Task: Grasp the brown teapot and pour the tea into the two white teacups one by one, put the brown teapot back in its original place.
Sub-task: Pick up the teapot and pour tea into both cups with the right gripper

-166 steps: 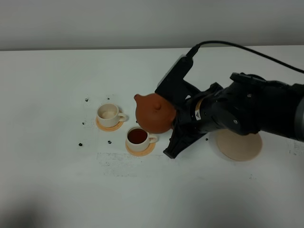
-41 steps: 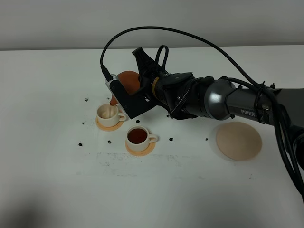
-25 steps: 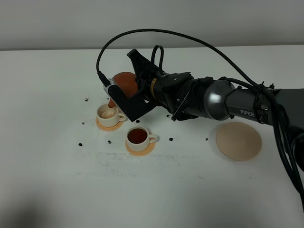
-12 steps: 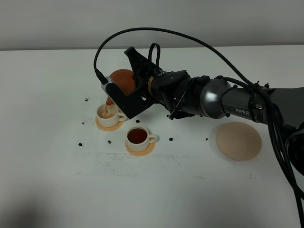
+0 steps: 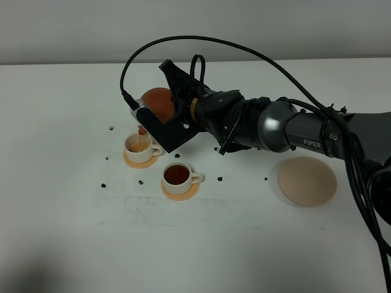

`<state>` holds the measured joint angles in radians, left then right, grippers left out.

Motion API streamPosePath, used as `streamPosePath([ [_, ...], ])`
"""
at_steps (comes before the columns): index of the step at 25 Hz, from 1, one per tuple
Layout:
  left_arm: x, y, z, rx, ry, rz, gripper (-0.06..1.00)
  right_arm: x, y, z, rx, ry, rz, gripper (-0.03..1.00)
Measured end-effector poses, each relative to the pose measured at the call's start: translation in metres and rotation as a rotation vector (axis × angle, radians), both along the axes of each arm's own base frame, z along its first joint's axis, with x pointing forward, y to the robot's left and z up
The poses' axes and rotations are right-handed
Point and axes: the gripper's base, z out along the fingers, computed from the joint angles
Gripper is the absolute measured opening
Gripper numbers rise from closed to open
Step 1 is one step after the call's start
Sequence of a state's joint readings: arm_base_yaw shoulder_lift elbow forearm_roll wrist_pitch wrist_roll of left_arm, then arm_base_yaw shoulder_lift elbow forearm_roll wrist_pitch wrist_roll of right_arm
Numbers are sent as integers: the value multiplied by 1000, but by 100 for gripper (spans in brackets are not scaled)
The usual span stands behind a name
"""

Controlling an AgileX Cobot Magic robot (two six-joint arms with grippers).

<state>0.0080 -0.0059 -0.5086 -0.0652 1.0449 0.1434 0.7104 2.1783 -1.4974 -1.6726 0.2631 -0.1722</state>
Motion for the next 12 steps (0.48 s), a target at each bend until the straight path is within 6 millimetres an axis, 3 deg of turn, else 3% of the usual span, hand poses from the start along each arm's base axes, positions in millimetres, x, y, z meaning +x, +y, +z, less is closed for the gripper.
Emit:
streamPosePath([
  [12,0,0,0,0,0,0,37,0,1,1,-39,-33,35,9],
])
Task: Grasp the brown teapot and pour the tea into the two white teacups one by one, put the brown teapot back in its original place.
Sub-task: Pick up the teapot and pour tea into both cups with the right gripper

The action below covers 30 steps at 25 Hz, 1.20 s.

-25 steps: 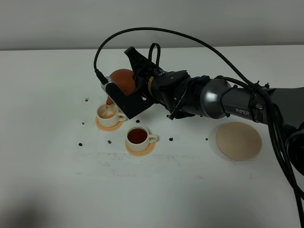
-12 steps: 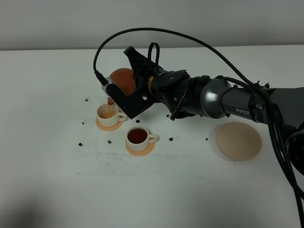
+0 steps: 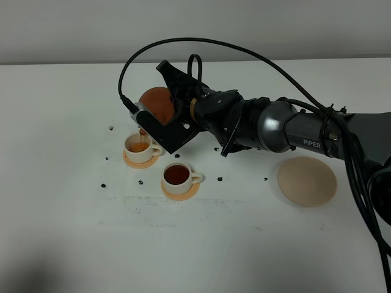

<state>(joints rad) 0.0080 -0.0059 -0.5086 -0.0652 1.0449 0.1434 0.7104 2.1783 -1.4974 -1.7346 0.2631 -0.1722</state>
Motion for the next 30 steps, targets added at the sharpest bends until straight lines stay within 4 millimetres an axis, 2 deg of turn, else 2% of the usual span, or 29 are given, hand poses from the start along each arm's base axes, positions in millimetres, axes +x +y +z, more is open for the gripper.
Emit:
streamPosePath([
  [30,0,0,0,0,0,0,37,-1,1,0,-58,-20,57,9],
])
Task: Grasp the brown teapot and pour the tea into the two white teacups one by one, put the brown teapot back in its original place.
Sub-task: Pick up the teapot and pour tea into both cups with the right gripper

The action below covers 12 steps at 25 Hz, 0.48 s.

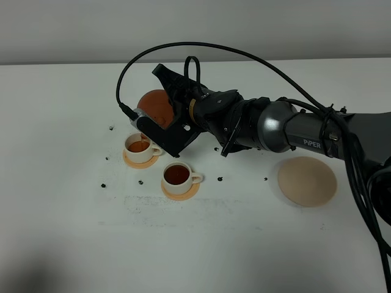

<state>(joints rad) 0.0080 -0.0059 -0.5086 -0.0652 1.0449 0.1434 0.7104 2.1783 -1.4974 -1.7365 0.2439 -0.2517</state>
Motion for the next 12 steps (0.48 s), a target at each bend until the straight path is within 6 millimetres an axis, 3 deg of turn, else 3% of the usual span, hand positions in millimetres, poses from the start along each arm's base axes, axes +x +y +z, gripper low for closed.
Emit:
streamPosePath([
  [12,0,0,0,0,0,0,37,1,0,1,2,-3,0,9],
])
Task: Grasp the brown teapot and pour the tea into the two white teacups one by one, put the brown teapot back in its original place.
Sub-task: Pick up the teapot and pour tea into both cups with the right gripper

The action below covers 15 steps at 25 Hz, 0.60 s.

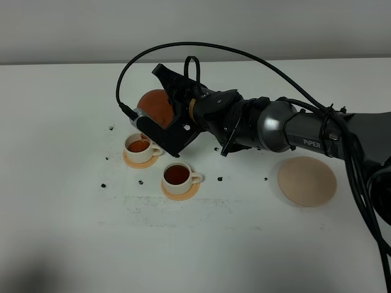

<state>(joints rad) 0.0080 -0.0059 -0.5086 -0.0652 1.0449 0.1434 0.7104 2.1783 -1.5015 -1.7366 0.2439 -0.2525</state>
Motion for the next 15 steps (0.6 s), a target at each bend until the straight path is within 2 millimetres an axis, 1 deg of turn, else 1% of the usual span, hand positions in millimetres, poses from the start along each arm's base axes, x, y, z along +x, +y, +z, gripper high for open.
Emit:
streamPosePath([
  [4,0,0,0,0,0,0,37,1,1,3,8,-8,0,9],
  [15,0,0,0,0,0,0,37,1,1,3,6,-9,1,9],
])
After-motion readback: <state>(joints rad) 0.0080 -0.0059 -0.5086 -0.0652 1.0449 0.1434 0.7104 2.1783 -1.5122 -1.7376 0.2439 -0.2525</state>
